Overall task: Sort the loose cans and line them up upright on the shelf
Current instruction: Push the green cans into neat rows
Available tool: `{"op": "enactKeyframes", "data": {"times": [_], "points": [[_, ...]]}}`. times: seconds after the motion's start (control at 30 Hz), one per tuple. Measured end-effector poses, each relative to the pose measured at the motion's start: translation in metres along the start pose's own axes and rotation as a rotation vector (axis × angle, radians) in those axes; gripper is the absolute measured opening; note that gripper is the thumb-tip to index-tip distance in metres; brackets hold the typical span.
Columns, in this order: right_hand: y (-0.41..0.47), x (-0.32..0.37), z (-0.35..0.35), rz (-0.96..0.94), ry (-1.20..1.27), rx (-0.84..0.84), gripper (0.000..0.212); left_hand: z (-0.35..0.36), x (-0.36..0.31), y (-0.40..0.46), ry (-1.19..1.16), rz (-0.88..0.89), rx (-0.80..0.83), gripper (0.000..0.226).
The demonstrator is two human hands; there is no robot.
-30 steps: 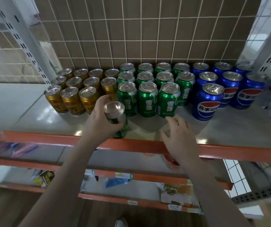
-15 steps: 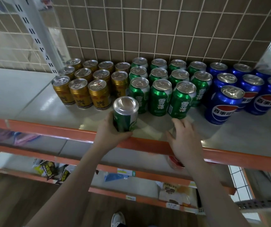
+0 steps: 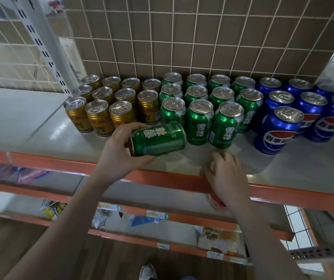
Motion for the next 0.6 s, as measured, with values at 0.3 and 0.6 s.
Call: {"op": "enactKeyframes", "data": {"times": [0.3, 0.6], "points": [[-0.001, 0.003, 0.000, 0.005, -0.022, -0.026, 0.031, -0.011, -0.009, 0.030, -0.029, -0.017, 0.360, 0.066], [-0.002, 0.000, 0.006, -0.001, -0.021, -0.062, 0.030, 0.003, -0.008, 0.047, 0.022, 0.008, 0.565, 0.069]]}}
Point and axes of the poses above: each hand's wrist, its own y-axis towards the middle knuckle, its own z-axis out of the palm, x = y × z, the point moved 4 cm from there along y, towards the middle knuckle, and after that the axes turned 9 degrees about z, right-handed, at the moved point
